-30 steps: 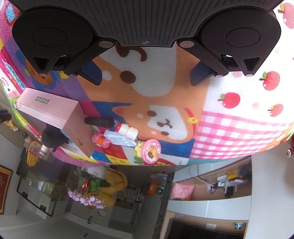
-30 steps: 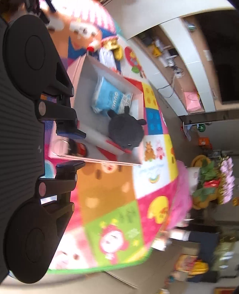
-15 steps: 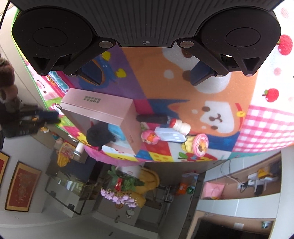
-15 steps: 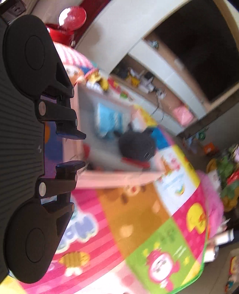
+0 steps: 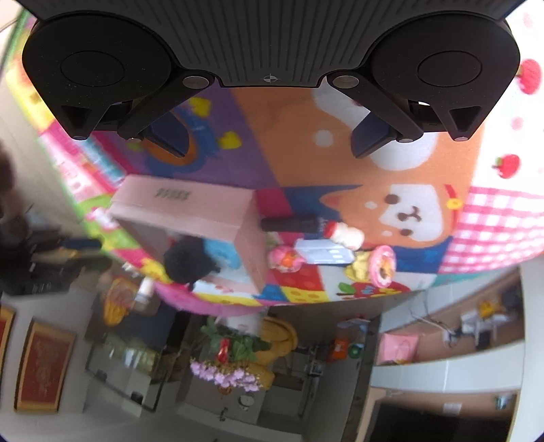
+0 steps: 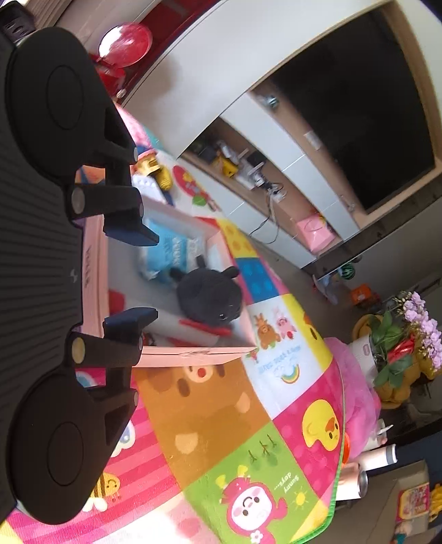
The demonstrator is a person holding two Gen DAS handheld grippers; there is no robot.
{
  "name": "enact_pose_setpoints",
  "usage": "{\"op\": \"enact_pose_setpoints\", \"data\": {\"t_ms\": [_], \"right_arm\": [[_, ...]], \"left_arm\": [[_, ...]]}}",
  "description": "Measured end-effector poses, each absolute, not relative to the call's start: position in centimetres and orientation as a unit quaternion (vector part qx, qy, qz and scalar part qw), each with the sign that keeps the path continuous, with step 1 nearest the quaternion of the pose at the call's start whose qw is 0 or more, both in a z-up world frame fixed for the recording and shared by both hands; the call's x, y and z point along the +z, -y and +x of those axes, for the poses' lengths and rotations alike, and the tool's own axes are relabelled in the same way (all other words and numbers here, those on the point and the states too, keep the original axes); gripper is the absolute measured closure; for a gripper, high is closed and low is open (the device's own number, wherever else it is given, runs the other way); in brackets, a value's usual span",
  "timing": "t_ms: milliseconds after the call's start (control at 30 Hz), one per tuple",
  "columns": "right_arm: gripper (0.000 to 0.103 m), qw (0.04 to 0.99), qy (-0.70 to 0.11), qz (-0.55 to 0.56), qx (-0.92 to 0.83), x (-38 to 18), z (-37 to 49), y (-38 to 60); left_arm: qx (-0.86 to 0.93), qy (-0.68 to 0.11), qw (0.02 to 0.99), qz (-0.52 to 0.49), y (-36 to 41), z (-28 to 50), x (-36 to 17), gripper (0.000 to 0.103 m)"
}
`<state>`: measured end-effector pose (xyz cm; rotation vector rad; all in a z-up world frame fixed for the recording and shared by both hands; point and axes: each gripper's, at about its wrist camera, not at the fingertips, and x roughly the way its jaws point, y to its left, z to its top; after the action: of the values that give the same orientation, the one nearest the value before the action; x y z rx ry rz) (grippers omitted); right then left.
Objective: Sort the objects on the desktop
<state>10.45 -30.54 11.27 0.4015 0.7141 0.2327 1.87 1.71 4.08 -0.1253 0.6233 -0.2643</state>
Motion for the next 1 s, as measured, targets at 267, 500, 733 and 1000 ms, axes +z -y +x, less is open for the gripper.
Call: {"op": "enact_pose_setpoints", "data": {"t_ms": [267,500,733,1000], "right_arm": [[0.057,0.910,-0.369,0.070,0.174,13.4,15.7,18.8],[0.067,0.899,-0.412,-0.048,0.140,10.3,26.5,7.2],[0.093,0.877,-0.448,-0.162,0.056,4.6,32.7,2.1],[0.094,0.830,-0.513,-0.157,0.155,4.2,29.0,1.9]], "left_arm": [[-0.047,-0.306,0.950,-0.045,-5.1,2.4,2.8,0.000],[-0.025,-0.283,0.953,-0.107,-9.0,2.2,2.1,0.000],[-0.043,-0.263,0.954,-0.139,-9.9,1.9,1.8,0.000],[-0.050,-0.253,0.957,-0.134,-9.6,1.5,2.1,0.000]]}}
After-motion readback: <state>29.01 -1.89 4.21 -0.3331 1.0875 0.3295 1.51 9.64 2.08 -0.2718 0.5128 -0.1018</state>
